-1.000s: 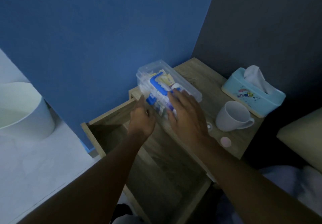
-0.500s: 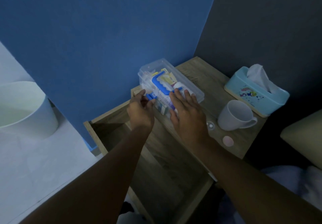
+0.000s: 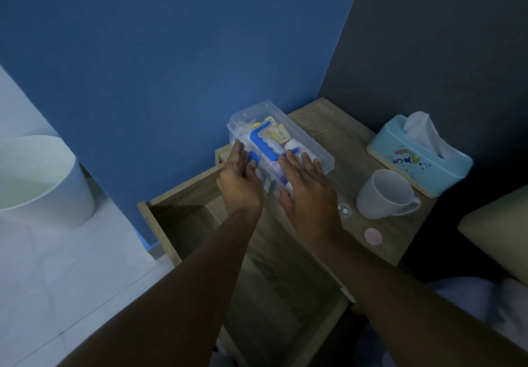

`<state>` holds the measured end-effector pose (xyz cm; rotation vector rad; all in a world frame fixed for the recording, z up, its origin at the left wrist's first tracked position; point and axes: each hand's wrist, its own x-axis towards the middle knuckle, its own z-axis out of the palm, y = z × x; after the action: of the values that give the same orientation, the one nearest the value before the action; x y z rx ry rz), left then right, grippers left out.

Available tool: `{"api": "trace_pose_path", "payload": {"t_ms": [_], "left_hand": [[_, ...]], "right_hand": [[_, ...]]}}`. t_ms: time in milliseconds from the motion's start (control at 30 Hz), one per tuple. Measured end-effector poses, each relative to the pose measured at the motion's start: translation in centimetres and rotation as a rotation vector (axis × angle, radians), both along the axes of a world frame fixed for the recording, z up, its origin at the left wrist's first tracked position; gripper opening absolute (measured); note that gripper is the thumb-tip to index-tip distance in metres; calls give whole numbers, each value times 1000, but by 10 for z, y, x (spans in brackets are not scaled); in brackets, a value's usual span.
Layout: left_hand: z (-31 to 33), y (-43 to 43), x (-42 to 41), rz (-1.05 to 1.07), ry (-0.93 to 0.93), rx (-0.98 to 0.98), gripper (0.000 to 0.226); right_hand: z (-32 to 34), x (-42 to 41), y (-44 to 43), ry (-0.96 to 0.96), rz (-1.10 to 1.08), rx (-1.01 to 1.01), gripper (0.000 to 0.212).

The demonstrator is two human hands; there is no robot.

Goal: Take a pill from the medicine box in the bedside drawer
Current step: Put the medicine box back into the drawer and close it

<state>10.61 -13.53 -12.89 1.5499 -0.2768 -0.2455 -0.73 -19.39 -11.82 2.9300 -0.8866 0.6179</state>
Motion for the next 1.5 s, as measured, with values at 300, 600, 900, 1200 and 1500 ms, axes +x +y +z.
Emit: {"api": "trace_pose_path", "payload": {"t_ms": [300, 600, 900, 1200, 1500], "left_hand": [[-14, -2, -2, -104, 162, -78, 59], [-12, 16, 7, -327, 178, -57, 63], [15, 9, 61, -172, 36, 225, 48], [25, -42, 92, -270, 211, 292, 70], [31, -21, 91, -223, 199, 233, 52]], "right_hand": [[-6, 1, -1, -58, 13, 75, 59], [-4, -1, -2, -86, 33, 131, 59], [22, -5, -7, -564, -286, 643, 45], [12, 3, -38, -703, -616, 1144, 63], [25, -13, -38, -833, -609, 1347, 47]]}}
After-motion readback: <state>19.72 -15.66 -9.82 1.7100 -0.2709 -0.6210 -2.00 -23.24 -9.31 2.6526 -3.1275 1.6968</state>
